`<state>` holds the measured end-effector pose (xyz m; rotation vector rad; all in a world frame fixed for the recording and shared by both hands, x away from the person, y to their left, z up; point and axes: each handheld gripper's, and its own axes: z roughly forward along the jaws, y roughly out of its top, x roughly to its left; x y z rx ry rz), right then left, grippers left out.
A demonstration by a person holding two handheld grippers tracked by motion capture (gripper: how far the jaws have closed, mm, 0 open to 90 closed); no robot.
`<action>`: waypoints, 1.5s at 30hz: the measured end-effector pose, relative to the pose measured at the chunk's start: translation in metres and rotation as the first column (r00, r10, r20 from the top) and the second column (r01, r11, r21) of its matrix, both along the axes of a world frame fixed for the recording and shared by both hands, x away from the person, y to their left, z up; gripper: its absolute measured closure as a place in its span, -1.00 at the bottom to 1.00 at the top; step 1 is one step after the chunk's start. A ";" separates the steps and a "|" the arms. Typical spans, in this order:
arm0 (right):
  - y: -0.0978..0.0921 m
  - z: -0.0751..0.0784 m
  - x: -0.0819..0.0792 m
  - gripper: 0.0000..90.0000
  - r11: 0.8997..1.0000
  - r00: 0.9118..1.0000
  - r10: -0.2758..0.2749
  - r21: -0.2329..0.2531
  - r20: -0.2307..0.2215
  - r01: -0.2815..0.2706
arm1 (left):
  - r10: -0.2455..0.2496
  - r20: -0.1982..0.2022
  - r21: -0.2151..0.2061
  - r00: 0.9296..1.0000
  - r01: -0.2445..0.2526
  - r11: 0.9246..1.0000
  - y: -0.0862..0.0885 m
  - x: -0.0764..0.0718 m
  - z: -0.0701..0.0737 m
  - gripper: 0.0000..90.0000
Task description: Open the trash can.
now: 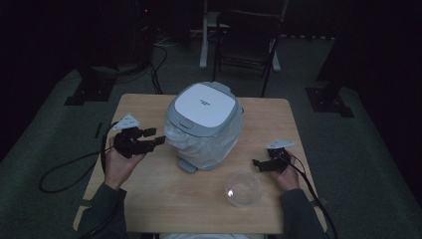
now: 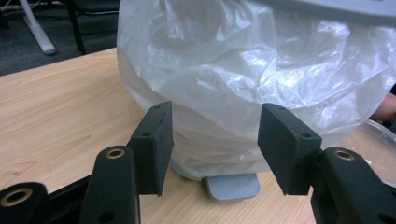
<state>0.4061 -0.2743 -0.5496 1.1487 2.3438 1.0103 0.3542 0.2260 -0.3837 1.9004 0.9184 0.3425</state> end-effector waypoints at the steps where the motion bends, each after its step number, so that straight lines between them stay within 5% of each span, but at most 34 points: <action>1: 0.000 0.000 0.000 -0.73 1.000 1.000 0.000 0.000 0.000 0.000 | -0.003 0.000 -0.001 1.000 0.003 1.000 0.001 0.000 0.001 0.03; 29: 0.000 0.000 0.000 -0.73 1.000 1.000 0.000 0.000 0.000 0.000 | -0.032 0.086 -0.008 0.996 0.033 0.999 -0.012 0.001 0.050 0.10; 45: 0.000 0.000 0.000 -0.73 1.000 1.000 0.000 0.001 0.000 0.000 | -0.151 0.111 -0.004 0.982 0.153 0.988 -0.044 0.006 0.068 0.85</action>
